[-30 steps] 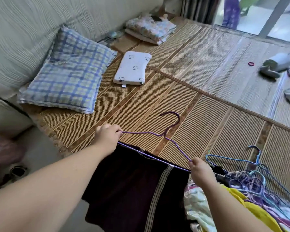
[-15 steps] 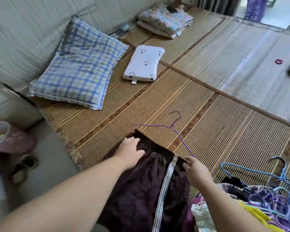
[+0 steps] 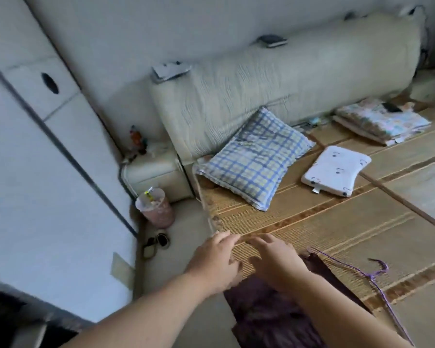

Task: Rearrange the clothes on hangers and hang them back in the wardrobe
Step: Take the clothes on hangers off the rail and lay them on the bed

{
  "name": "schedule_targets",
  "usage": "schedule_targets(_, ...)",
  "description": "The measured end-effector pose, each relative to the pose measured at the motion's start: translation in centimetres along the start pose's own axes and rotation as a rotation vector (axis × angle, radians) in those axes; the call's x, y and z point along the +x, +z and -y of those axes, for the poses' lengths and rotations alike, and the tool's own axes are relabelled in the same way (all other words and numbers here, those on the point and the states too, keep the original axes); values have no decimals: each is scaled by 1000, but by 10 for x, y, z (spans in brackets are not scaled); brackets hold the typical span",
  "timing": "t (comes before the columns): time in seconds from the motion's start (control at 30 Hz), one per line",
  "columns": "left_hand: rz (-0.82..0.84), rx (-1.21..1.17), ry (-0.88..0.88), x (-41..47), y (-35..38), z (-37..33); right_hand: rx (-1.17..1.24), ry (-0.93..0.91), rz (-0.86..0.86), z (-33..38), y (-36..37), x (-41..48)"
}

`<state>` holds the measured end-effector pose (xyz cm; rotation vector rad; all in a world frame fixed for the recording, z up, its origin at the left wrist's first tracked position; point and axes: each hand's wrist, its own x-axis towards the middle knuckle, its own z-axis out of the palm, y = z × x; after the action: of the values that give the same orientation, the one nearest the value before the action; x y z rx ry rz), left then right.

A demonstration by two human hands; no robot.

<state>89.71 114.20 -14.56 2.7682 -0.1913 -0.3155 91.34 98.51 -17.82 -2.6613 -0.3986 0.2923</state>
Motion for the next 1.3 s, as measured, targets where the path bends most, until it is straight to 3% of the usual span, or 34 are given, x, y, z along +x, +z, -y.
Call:
schedule_targets(0.17, -323, -2, -147, -119, -111, 64, -35, -365, -71, 152, -47, 4)
schedule_targets(0.33, -594, 72, -308, -264, -196, 105, -2, -709, -127, 319, -64, -48)
schedule_targets(0.6, -970, 321, -582, -477, -271, 112, 121, -1133, -142, 520, -73, -171)
schedule_targets(0.73, -1074, 497, -737, -558, -300, 105, 222, -1309, -110, 594, -84, -221)
schedule_targets(0.93, -1290, 695, -883, -639, -342, 80, 317, -1474, -88, 682, -109, -273)
schedule_targets(1.03, -1342, 961, -872, -660, -365, 70, 402, -1514, -14, 721, -122, -290)
schedule_targets(1.3, -1535, 1057, -1054, -694, -442, 64, 608, -1524, 188, 827, -148, -307)
